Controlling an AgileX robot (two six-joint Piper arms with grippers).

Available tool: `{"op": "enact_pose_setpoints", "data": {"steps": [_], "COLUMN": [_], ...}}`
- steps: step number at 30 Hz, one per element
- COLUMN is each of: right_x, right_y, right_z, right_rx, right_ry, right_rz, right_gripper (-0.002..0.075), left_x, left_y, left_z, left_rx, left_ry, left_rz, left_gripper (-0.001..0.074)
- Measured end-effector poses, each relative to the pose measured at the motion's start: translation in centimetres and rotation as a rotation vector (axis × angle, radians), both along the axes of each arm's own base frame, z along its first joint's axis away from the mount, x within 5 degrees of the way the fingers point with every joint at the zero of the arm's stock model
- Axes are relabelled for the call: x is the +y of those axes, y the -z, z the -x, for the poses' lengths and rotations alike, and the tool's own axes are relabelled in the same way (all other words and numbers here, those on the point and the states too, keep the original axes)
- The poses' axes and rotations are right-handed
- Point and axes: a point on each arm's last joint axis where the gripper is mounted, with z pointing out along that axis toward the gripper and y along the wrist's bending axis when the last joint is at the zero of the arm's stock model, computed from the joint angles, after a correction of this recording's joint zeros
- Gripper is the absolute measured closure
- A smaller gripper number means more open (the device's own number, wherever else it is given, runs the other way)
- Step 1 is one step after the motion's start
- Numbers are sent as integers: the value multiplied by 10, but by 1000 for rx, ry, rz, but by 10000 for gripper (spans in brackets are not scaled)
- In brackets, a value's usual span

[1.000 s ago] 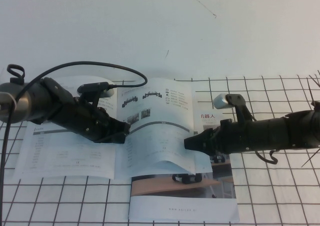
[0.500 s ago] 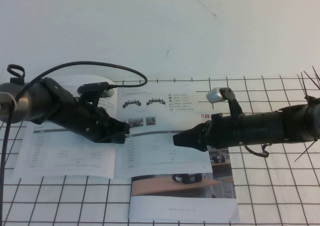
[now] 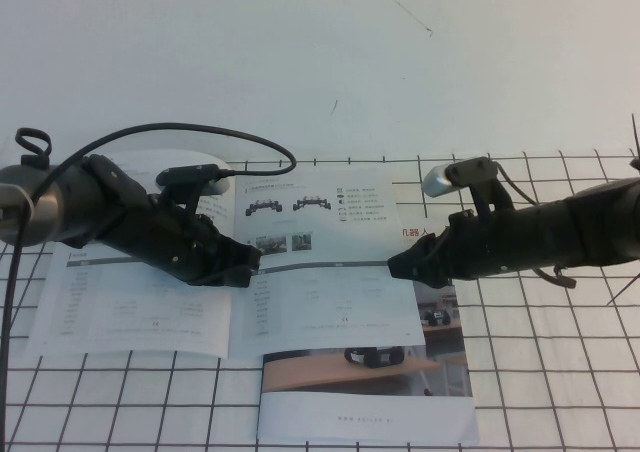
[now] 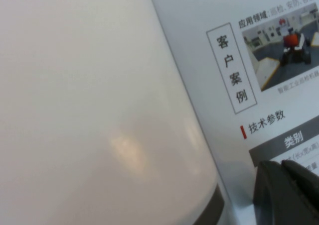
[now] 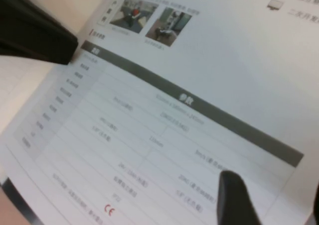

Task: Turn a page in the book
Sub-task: Open the closed book

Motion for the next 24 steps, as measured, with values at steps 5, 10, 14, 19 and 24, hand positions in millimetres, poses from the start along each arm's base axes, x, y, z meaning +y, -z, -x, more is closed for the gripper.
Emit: {"op": "enact_pose_setpoints", "data": {"steps": [5, 10, 14, 19, 24], "right_x": [-1, -1, -1, 0, 6], "right_y": [3, 9, 10, 8, 6], "right_z": [1, 1, 1, 1, 3], "right_rx": [24, 52, 61, 55, 65], "right_ry": [1, 1, -1, -12, -33], "right_rz": [14, 5, -17, -55, -130], "right_gripper": [391, 391, 391, 391, 391], "left_x": [0, 0, 0, 0, 0], "left_y": [0, 0, 0, 0, 0], "left_z": [0, 0, 0, 0, 0], "left_rx": [-2, -2, -2, -2, -2], "left_ry": [1, 1, 1, 1, 1], "left_rz": [-1, -1, -1, -1, -1], "left_gripper": [738, 738, 738, 738, 738]}}
